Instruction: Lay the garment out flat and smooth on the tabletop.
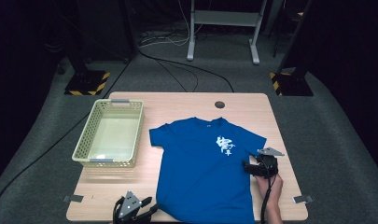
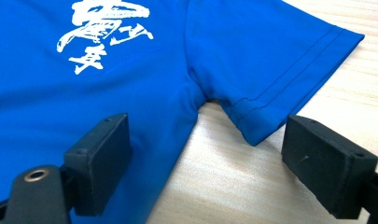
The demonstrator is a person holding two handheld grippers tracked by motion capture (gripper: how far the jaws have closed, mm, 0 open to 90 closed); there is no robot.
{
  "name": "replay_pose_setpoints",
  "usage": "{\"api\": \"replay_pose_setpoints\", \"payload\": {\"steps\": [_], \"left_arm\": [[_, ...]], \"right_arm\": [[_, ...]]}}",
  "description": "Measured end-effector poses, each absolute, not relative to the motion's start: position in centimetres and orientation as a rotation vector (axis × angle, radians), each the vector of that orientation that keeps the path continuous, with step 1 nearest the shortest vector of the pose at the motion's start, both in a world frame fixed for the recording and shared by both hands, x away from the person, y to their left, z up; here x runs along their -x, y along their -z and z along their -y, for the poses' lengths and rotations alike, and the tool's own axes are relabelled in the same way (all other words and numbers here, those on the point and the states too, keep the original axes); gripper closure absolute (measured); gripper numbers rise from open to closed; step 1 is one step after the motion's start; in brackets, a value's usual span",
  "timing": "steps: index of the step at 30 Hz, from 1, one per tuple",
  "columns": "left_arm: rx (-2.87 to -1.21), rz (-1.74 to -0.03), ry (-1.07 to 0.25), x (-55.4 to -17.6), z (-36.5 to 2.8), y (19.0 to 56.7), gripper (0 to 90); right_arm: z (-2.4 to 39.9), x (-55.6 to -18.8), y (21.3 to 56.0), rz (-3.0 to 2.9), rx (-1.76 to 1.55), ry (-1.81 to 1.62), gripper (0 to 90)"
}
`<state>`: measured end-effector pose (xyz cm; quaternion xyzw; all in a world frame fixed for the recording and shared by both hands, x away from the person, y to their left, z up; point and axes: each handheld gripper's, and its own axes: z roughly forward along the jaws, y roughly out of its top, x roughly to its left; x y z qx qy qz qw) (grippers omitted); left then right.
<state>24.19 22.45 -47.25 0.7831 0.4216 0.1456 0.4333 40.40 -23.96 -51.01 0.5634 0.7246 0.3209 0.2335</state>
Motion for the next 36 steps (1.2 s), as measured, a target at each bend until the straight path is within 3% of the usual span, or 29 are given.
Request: {"api": "replay_pose_setpoints", "payload": {"steps": [4,8,11,18,21,27,31,36], "left_arm": [[-1.964,-1.055,-0.421,-26.3,-21.7,46.6,49.5],[-2.076,-1.042,-0.428,-28.8,-19.8,48.5,41.7],[-2.149,-1.034,-0.44,-28.8,-19.0,50.2,39.8],[-2.068,-1.018,-0.451,-27.6,-19.0,51.1,38.3],[-2.066,-1.018,-0.435,-27.8,-18.9,51.2,30.2],[-1.957,-1.144,-0.383,-29.8,-21.6,50.1,15.1],[-1.965,-1.28,-0.474,-32.6,-24.6,50.8,15.4],[-1.947,-1.384,-0.532,-33.6,-25.7,51.0,14.2]], "right_arm": [[24.0,-40.4,51.0,-1.988,-1.551,-0.879,15.4],[24.0,-40.4,51.0,-1.988,-1.551,-0.879,15.3],[24.0,-40.5,51.0,-1.994,-1.544,-0.879,15.1],[25.1,-41.1,51.0,-1.995,-1.545,-0.881,14.5],[25.4,-41.3,51.0,-1.999,-1.541,-0.882,14.3],[26.3,-40.7,50.9,-2.011,-1.539,-0.975,7.3],[27.4,-39.0,50.9,-2.0,-1.555,-0.986,6.5],[28.9,-36.6,50.9,-2.011,-1.557,-0.959,6.6]]}}
